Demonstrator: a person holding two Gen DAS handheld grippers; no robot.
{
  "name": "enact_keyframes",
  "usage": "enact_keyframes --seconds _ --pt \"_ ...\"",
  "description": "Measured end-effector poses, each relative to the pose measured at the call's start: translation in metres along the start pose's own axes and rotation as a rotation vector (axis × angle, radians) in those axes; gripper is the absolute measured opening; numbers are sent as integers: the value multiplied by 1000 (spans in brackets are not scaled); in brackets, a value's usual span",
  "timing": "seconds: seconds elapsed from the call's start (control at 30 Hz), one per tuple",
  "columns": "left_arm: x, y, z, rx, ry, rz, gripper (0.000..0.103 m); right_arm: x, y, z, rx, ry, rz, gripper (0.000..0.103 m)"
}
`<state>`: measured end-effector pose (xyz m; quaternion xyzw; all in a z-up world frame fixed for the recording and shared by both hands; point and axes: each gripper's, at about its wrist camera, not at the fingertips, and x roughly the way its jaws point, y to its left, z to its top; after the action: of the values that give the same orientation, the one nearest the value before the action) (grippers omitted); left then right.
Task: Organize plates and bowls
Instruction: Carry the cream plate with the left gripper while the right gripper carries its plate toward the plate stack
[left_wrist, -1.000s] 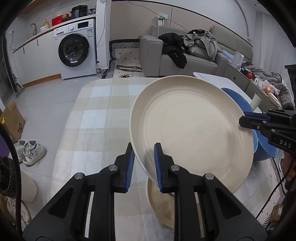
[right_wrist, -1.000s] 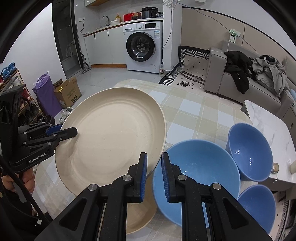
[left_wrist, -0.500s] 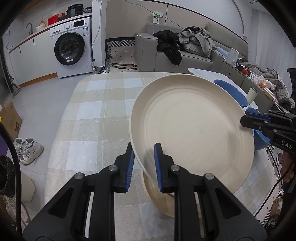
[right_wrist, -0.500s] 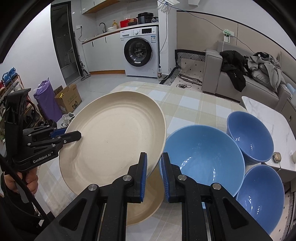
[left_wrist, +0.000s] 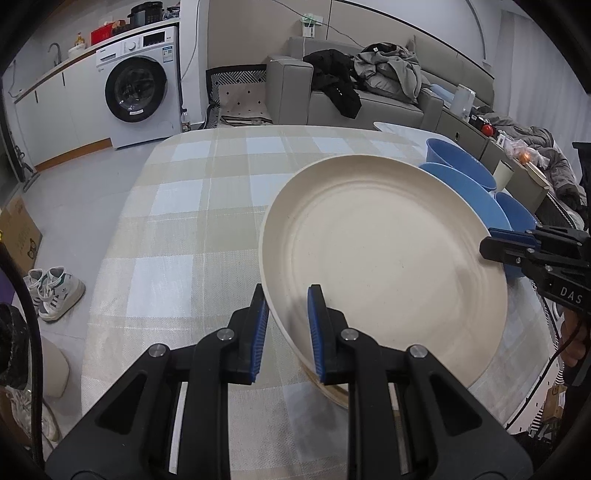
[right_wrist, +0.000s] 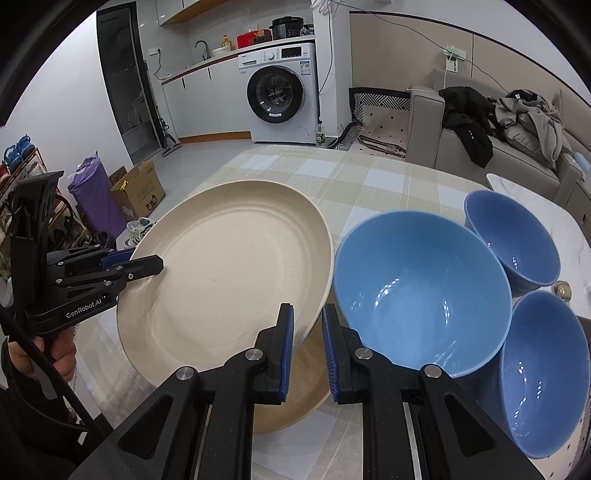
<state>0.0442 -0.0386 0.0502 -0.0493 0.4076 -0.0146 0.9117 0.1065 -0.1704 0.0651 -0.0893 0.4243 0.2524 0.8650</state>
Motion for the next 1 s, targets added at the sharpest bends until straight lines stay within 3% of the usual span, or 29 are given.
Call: enact_keyframes --seconds 0.57,1.0 --pt "27 -6 -26 40 44 -3 18 7 -5 -33 64 -23 13 16" --pt "46 -11 -29 72 64 11 18 15 -3 -57 92 -37 -15 16"
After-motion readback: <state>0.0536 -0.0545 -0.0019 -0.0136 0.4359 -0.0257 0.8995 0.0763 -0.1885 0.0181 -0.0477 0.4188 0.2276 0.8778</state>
